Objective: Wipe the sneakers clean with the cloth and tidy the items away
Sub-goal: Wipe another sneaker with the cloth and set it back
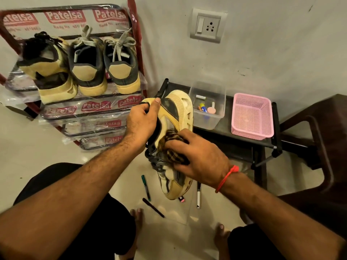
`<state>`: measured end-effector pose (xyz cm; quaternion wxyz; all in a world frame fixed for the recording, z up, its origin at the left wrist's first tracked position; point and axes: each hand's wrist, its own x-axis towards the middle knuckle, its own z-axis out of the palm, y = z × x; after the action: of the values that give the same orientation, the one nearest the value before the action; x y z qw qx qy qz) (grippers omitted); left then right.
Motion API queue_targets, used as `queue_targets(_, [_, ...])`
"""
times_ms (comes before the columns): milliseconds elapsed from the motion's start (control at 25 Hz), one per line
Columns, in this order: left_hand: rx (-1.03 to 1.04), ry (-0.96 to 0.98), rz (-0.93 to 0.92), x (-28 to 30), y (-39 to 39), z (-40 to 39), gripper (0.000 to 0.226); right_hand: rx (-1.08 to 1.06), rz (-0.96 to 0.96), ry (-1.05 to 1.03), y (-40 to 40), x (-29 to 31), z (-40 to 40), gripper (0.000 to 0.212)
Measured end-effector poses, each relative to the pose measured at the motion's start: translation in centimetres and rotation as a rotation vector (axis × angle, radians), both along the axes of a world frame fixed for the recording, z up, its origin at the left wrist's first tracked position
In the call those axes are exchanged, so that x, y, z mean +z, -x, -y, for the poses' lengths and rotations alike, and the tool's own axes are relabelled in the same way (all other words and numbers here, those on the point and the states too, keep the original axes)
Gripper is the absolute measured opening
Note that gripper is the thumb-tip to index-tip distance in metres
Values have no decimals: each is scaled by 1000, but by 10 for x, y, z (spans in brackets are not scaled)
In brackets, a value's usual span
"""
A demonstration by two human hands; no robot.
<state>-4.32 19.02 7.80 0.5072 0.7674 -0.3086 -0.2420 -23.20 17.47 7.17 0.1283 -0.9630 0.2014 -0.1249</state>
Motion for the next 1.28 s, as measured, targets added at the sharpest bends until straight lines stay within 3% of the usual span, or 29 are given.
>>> queue_targets(280, [-337,22,311,-3,32,-5,56,-353,388,-14,7,29,51,40])
queue_targets(400, [-278,24,306,-2,24,-2,56,-267,333,-53,2,18,32,38])
queue_targets(520, [-196,17,221,-3,9,-1,61,-142,160,-100,-2,6,3,45])
queue_targets(800, [-363,100,424,-14,32,-7,56,-481,302,10,8,32,51,36])
queue_targets(920, [-383,102,482,-18,32,-7,53,-462,284,20,5,21,39,35])
queue_targets(1040, [-408,-6,571,-25,28,-14,58,-398,119,-57,3,10,27,38])
queue_targets(1120, [-367,-54,529,-24,26,-17,57,-341,103,-70,1,9,19,38])
queue_targets(1280, [-110,-30,221,0,18,-4,56,-71,35,1,-11,-12,-37,32])
